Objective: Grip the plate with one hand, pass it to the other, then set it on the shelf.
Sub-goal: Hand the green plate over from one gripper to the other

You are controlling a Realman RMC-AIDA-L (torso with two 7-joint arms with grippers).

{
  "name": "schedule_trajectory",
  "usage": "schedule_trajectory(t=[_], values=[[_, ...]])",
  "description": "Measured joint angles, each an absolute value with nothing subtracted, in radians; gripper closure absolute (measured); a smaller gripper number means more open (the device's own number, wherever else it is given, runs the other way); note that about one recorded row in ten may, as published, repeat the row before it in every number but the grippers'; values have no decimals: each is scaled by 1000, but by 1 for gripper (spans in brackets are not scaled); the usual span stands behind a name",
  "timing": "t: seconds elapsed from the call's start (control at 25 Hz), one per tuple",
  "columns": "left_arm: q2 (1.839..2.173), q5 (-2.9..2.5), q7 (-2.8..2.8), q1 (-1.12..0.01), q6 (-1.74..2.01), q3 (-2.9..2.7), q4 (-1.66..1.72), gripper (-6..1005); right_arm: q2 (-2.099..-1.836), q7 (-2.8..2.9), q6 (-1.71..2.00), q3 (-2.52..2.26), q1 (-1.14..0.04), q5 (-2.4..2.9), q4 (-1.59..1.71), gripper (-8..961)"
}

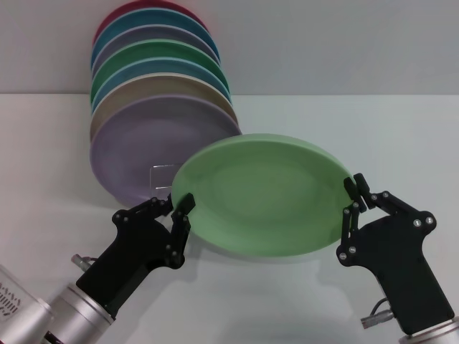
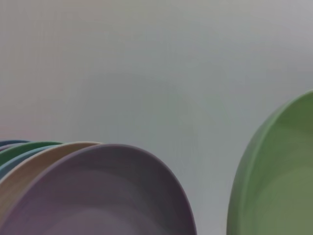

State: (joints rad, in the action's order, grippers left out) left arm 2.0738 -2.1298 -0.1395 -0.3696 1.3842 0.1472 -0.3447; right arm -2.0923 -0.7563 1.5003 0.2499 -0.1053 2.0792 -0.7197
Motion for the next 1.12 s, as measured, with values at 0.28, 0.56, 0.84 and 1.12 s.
schedule_trajectory(t=[0.28,0.56,0.84,1.12], values=[[2074,-2130,-140,-366,1385,147,-346,925,-2092,-756,1497,247,-111,2079,-720,795],[2073,-2123,-140,-356,1382,148,-345,943,-2092,-756,1499,215,-130,2078,-708,791],[2072,-2127,-140,-331,1414,176,-343,944,-2087,-746,1496,209,-133,2080,-705,787],[2066,-2127,-140,-303,1442,197,-337,945,-2084,-745,1507,223,-120,2080,-704,783]])
